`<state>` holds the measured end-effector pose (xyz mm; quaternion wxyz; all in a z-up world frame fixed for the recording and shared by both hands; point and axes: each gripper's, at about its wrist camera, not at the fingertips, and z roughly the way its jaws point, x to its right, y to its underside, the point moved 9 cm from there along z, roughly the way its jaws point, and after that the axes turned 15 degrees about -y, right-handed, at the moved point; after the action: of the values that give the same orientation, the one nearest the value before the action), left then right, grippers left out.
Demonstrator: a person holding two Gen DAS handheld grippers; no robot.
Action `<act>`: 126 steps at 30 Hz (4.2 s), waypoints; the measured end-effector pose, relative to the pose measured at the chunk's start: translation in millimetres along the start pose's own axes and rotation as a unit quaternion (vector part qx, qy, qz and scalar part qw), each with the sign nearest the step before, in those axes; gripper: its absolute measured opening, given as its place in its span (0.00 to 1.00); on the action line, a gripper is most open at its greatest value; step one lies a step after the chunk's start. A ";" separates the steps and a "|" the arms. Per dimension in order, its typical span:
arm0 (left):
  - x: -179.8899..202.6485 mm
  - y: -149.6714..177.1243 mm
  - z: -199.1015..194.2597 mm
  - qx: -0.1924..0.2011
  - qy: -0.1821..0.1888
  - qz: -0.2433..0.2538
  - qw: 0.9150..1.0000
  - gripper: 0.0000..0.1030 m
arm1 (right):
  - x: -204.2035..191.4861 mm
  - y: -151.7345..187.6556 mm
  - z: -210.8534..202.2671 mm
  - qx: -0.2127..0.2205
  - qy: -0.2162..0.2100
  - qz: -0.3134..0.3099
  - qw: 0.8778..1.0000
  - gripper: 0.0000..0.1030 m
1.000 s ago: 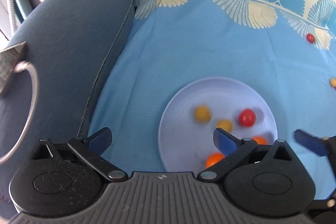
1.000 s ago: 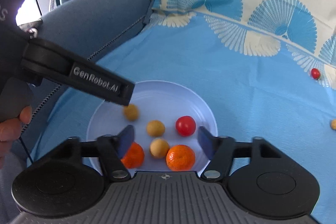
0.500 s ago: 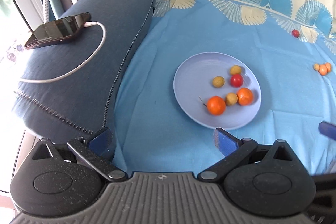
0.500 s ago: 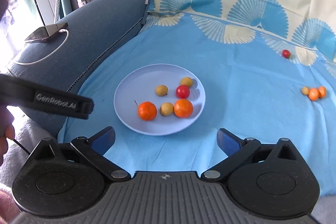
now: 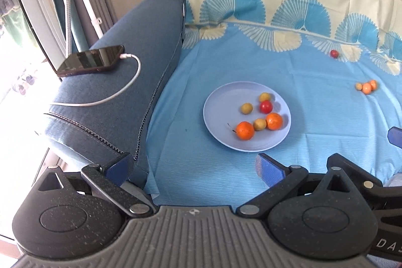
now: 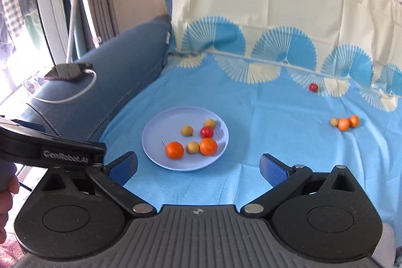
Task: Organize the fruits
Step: 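Move both tools back toward the remaining fruit, then grasp a mandarin with the right tool while the left tool grasps a longan, then carry the mandarin and longan over the plate with both tools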
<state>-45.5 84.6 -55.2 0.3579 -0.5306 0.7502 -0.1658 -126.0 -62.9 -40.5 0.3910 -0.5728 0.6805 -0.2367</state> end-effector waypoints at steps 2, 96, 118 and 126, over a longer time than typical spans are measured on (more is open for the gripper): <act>-3.8 0.4 -7.4 0.005 0.001 -0.003 1.000 1.00 | -2.2 -1.3 -7.9 0.008 -0.002 -0.001 1.000 0.99; 580.3 -121.8 136.3 -0.037 0.206 0.228 0.951 1.00 | 542.8 82.2 47.4 0.077 0.344 0.308 0.884 0.38; 560.2 -142.3 129.4 -0.030 0.187 0.200 0.961 0.27 | 548.8 80.1 48.6 0.089 0.352 0.311 0.878 0.38; 448.9 -124.1 89.1 -0.002 0.132 0.209 0.969 0.27 | 547.9 76.6 41.7 0.127 0.351 0.319 0.871 0.38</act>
<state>21.0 -361.8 -200.6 0.2810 -0.3358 0.8857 -0.1544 -158.9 -568.5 -266.7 0.2499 -0.1498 0.8827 -0.3688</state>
